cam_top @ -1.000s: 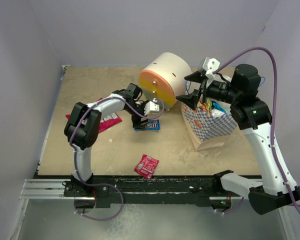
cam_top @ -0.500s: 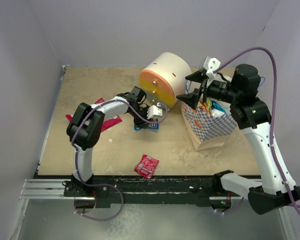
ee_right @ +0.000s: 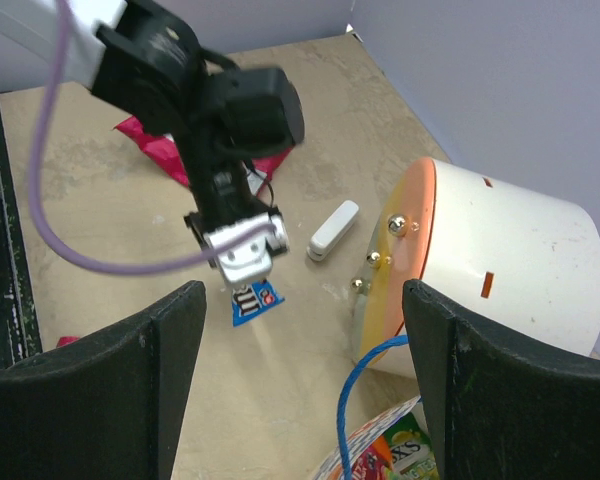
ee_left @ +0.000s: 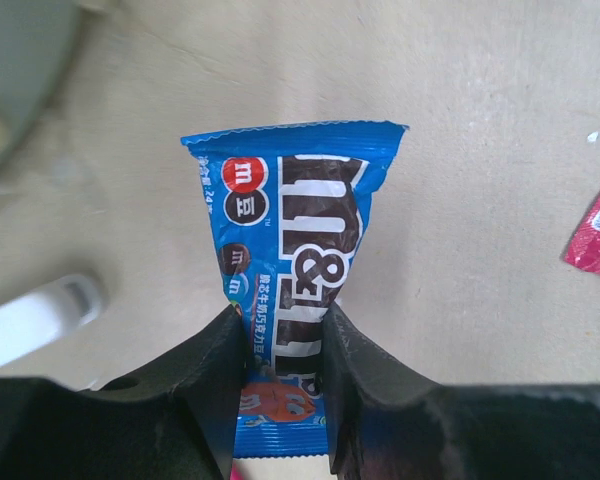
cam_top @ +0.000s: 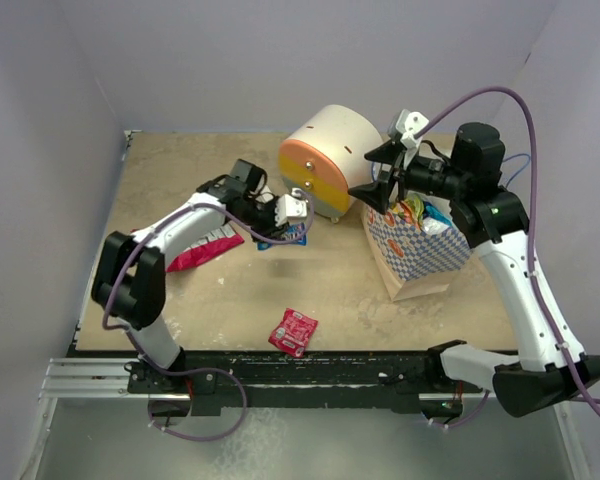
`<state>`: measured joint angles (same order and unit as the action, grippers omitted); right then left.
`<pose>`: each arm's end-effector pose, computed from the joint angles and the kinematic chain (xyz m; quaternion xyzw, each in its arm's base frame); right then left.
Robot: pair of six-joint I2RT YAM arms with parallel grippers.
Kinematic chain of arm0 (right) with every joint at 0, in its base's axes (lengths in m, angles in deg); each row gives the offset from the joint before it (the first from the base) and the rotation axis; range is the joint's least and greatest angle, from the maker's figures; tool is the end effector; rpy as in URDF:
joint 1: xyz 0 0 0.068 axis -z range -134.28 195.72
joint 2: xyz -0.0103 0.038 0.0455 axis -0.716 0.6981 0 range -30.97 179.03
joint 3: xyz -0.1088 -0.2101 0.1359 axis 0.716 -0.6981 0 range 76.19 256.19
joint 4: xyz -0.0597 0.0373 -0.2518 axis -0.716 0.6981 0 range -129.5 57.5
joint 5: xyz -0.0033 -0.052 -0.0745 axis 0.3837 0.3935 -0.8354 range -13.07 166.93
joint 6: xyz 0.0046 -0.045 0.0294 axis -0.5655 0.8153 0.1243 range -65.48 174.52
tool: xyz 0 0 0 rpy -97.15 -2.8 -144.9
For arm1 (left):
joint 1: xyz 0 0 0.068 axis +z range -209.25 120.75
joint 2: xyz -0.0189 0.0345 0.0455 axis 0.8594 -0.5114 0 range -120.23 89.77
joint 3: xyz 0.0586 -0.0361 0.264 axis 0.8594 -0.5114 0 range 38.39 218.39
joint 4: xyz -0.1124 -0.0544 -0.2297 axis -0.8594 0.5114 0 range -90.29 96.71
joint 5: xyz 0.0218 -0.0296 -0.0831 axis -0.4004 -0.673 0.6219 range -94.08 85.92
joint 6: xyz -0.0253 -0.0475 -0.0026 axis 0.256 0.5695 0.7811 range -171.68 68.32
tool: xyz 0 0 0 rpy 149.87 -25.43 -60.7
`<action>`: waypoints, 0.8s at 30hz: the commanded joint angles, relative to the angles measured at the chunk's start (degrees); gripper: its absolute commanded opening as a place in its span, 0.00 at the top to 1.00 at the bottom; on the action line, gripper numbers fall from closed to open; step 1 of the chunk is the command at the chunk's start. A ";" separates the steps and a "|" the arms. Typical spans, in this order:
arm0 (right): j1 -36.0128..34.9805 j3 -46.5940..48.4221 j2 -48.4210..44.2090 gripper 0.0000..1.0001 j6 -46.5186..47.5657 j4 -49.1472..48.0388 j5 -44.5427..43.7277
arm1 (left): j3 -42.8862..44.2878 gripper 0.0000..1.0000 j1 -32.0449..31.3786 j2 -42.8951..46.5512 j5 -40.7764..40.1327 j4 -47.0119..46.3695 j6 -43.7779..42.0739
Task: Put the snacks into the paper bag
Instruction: Pick up the snack from the center of the board.
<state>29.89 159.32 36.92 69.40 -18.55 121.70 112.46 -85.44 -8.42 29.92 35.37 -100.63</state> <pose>0.2241 0.0896 0.4706 -0.4280 0.5934 0.2876 0.6181 0.3122 -0.1758 0.2400 0.6234 0.6853 -0.2276 0.3000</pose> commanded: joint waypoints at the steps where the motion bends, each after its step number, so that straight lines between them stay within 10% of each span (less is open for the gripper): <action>1: -2.04 3.60 2.34 0.20 -1.08 -1.91 0.46 | 0.00 0.65 3.20 8.50 6.56 -0.52 1.29; 24: -19.93 25.85 26.95 0.22 -11.07 3.63 -13.57 | 1.51 0.70 5.29 27.62 -1.22 -7.35 15.18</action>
<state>11.37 182.60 63.66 61.40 -14.76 107.91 113.03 -80.37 17.63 30.55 31.11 -87.29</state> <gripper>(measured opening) 0.770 0.311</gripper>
